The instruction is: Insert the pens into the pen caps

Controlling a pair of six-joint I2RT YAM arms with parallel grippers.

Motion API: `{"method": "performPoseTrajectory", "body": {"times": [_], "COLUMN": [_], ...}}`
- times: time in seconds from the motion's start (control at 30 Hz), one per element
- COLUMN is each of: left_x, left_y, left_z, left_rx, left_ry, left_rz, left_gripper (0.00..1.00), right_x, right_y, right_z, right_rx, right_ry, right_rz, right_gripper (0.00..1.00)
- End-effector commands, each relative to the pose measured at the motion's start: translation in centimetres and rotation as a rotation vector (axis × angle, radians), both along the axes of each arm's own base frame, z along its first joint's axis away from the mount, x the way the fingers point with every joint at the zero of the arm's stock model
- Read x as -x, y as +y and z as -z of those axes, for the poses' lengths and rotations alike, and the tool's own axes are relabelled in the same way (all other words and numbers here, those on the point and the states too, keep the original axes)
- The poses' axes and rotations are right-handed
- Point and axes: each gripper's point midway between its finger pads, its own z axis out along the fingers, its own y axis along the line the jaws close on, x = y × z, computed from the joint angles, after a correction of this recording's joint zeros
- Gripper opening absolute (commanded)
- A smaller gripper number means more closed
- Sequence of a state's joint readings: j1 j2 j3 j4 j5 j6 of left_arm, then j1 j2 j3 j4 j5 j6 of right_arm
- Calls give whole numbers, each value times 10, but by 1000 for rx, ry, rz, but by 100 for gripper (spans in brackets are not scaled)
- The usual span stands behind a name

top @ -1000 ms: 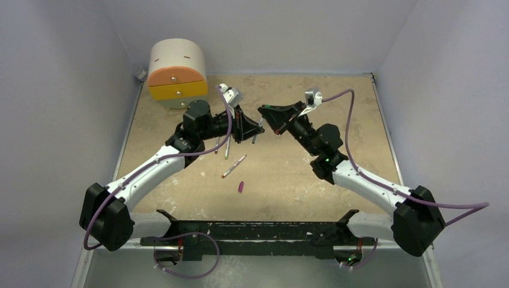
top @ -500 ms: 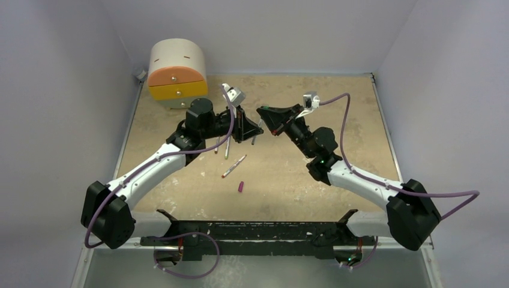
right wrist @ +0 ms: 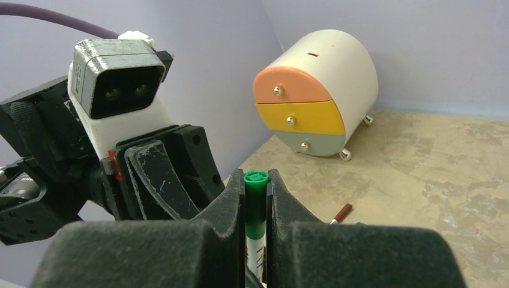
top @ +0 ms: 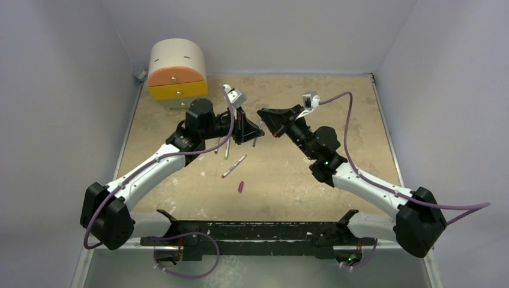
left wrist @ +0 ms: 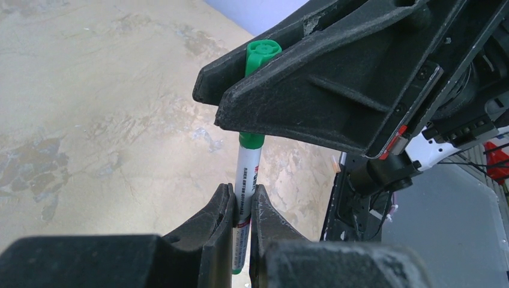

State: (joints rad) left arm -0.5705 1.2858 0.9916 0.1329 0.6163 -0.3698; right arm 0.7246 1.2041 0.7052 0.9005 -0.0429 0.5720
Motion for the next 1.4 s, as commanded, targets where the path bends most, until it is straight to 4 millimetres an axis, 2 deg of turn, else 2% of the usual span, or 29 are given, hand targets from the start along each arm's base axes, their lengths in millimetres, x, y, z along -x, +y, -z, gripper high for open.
{"method": "performPoseTrajectory", "body": {"times": [0.0, 0.03, 0.2, 0.4, 0.53, 0.63, 0.77, 0.9, 1.03, 1.1, 1.2, 1.37], "left_x": [-28, -26, -21, -13, -12, -21, -58, -98, -121, -127, -130, -131], "left_y": [22, 21, 18, 14, 16, 23, 44, 69, 98, 111, 128, 143], "left_z": [-149, -143, -117, -92, -79, -68, -50, -5, 66, 103, 140, 175], "left_rx": [270, 259, 204, 154, 127, 99, 36, -132, -343, -426, -506, -629], "left_ry": [-426, -413, -367, -314, -293, -276, -198, -79, 53, 117, 199, 264], "left_rz": [-171, -160, -119, -60, -70, -134, -372, -601, -773, -825, -883, -918], "left_gripper": [0, 0, 0, 0, 0, 0, 0, 0, 0, 0, 0, 0], "right_x": [74, 73, 63, 62, 65, 66, 58, 48, 38, 35, 33, 32], "right_y": [44, 43, 35, 25, 19, 9, -11, -32, -42, -40, -31, -19], "right_z": [55, 48, 20, -10, -22, -24, -20, -9, 2, 7, 16, 34], "right_rx": [215, 212, 197, 134, 108, 101, 111, 132, 152, 165, 186, 197], "right_ry": [132, 117, 71, 32, 7, 7, 30, 72, 110, 120, 137, 164], "right_rz": [-341, -329, -261, -244, -237, -208, -121, -29, 31, 24, -5, -53], "right_gripper": [0, 1, 24, 39, 43, 44, 42, 38, 34, 34, 34, 33]}}
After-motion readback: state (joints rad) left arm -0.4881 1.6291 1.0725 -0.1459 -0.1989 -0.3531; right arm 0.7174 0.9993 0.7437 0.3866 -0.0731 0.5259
